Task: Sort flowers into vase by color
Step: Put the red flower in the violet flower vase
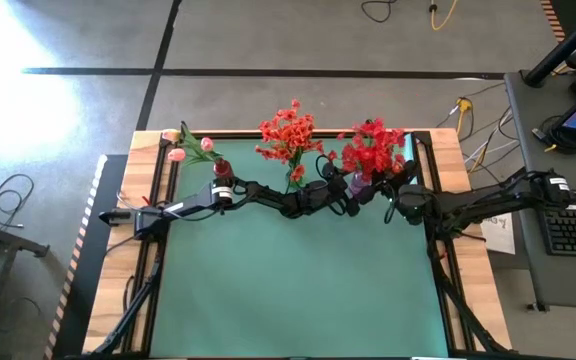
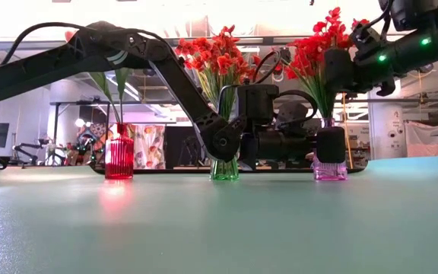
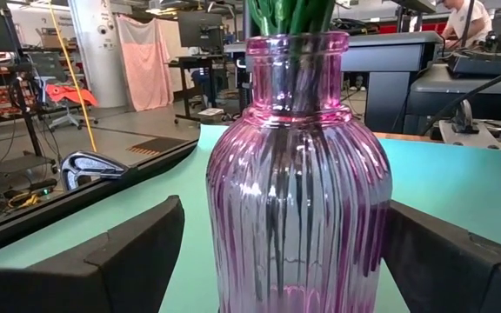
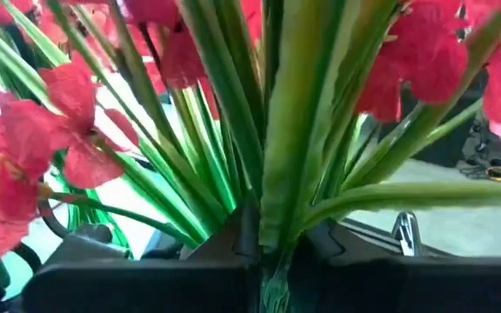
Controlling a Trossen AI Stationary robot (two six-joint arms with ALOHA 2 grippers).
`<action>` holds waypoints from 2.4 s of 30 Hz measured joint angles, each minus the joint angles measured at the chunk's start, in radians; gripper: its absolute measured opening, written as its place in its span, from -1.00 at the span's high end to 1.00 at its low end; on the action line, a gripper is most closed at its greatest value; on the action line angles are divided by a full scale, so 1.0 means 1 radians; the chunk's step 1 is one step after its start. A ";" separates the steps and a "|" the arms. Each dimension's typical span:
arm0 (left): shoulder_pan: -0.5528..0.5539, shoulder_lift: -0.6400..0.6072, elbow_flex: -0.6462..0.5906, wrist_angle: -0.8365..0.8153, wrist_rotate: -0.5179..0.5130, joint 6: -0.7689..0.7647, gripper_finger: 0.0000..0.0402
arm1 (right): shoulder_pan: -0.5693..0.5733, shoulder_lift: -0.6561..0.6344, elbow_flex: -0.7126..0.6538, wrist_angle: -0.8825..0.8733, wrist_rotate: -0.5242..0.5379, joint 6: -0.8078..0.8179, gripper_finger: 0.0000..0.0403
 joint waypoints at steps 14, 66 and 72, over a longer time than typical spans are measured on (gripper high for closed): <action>0.000 0.000 0.000 0.000 0.000 0.000 -0.72 | -0.001 0.131 0.002 0.022 0.010 0.013 0.91; 0.000 0.000 0.000 -0.003 0.000 0.000 -0.73 | 0.158 -0.201 0.008 -0.151 0.026 -0.003 -0.03; 0.000 0.000 0.000 0.012 0.000 0.000 -0.73 | 0.176 -0.227 0.111 -0.446 0.018 0.121 -0.03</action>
